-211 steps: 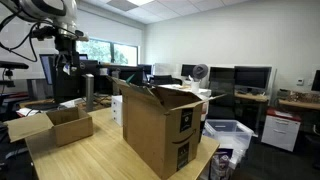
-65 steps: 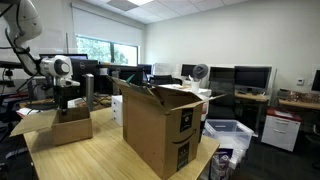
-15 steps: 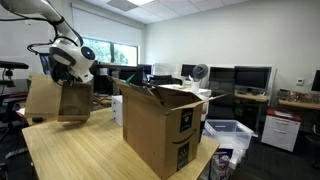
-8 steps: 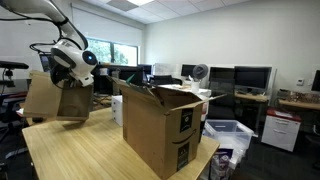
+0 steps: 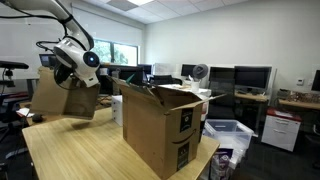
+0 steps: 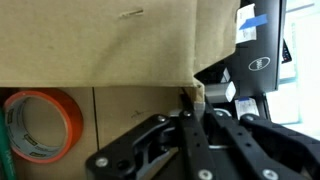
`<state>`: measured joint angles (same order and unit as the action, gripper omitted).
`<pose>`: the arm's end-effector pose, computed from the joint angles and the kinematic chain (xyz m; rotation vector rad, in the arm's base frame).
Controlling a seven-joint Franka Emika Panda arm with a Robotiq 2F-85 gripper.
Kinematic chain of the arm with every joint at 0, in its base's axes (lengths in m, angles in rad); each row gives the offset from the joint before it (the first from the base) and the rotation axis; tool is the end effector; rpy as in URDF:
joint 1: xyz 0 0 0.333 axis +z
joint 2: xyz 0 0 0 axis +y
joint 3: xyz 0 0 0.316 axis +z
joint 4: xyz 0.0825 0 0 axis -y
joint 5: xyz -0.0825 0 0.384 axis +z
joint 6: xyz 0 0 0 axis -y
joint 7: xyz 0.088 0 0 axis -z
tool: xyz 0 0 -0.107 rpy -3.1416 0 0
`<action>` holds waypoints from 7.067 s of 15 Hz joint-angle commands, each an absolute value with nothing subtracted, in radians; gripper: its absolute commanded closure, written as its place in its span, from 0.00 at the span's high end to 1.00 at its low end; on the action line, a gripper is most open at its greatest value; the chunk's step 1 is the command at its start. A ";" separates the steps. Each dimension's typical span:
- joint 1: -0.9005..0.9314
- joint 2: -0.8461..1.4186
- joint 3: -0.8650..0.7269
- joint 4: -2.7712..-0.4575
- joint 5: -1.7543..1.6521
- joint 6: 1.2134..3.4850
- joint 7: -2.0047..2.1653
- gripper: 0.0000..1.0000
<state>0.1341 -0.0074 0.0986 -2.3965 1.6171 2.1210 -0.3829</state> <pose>0.4701 0.1578 0.3315 -1.8599 0.5370 0.1172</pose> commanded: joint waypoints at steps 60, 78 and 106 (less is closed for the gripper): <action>0.188 -0.068 0.231 -2.221 1.615 2.154 -0.546 0.06; 0.333 0.003 0.342 -2.163 0.324 2.233 0.117 0.06; 0.391 0.108 0.331 -2.158 0.031 1.826 0.868 0.97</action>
